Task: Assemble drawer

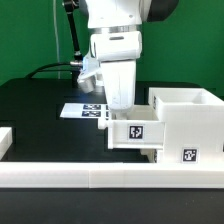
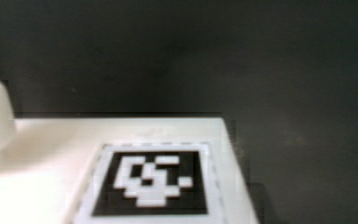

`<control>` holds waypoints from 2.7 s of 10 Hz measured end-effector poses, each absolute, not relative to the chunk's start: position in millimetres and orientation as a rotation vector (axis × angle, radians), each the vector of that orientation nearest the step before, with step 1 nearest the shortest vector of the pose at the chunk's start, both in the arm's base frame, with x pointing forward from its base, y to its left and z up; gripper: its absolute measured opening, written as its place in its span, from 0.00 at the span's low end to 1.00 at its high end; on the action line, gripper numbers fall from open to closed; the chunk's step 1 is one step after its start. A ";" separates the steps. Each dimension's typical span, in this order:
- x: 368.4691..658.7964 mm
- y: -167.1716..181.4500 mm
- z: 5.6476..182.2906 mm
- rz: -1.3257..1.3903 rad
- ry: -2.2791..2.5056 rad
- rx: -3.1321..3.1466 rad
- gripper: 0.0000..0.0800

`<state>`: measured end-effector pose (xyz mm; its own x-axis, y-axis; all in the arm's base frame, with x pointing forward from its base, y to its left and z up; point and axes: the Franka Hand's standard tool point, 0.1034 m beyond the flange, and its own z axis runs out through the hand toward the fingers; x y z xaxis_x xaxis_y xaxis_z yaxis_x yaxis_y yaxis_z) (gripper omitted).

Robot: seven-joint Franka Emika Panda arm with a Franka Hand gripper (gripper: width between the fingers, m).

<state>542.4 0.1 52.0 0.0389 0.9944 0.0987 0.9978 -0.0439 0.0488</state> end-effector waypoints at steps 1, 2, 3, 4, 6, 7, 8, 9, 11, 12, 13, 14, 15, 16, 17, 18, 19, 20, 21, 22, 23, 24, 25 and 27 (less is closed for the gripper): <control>542.4 0.1 51.8 -0.165 -2.149 -2.241 0.05; 542.8 0.0 51.5 -0.164 -2.150 -2.239 0.05; 544.1 -0.4 50.5 -0.155 -2.148 -2.233 0.05; 547.1 -0.7 50.0 -0.153 -2.148 -2.231 0.05; 547.7 -2.0 49.8 -0.153 -2.141 -2.236 0.05; 547.6 -2.0 49.8 -0.153 -2.141 -2.236 0.05; 547.8 -2.2 49.9 -0.155 -2.157 -2.225 0.05; 547.8 -3.5 49.7 -0.161 -2.175 -2.213 0.05; 547.7 -4.8 49.5 -0.155 -2.194 -2.204 0.05; 547.2 -5.7 49.5 -0.156 -2.187 -2.211 0.05; 545.8 -6.9 49.1 -0.155 -2.181 -2.215 0.05; 545.8 -6.8 49.1 -0.154 -2.181 -2.215 0.05; 545.8 -6.9 49.0 -0.154 -2.181 -2.215 0.05; 545.4 -7.0 48.9 -0.149 -2.179 -2.213 0.05; 544.7 -7.6 49.1 -0.128 -2.172 -2.206 0.05; 544.7 -7.6 48.8 -0.130 -2.173 -2.206 0.05; 544.6 -7.6 48.7 -0.130 -2.172 -2.206 0.05; 543.8 -7.5 48.6 -0.124 -2.171 -2.203 0.05; 542.8 -6.3 48.7 -0.116 -2.169 -2.198 0.05; 543.2 -4.3 48.7 -0.122 -2.171 -2.199 0.05; 543.4 -2.9 48.9 -0.122 -2.168 -2.202 0.05; 543.5 -1.5 48.9 -0.122 -2.162 -2.207 0.05; 543.5 0.5 49.0 -0.122 -2.161 -2.207 0.05; 543.4 1.9 48.9 -0.121 -2.148 -2.219 0.05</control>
Offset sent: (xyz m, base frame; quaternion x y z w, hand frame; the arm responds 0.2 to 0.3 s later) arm 0.0123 0.0095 -0.0103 0.0333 -0.0152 -0.0910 0.9952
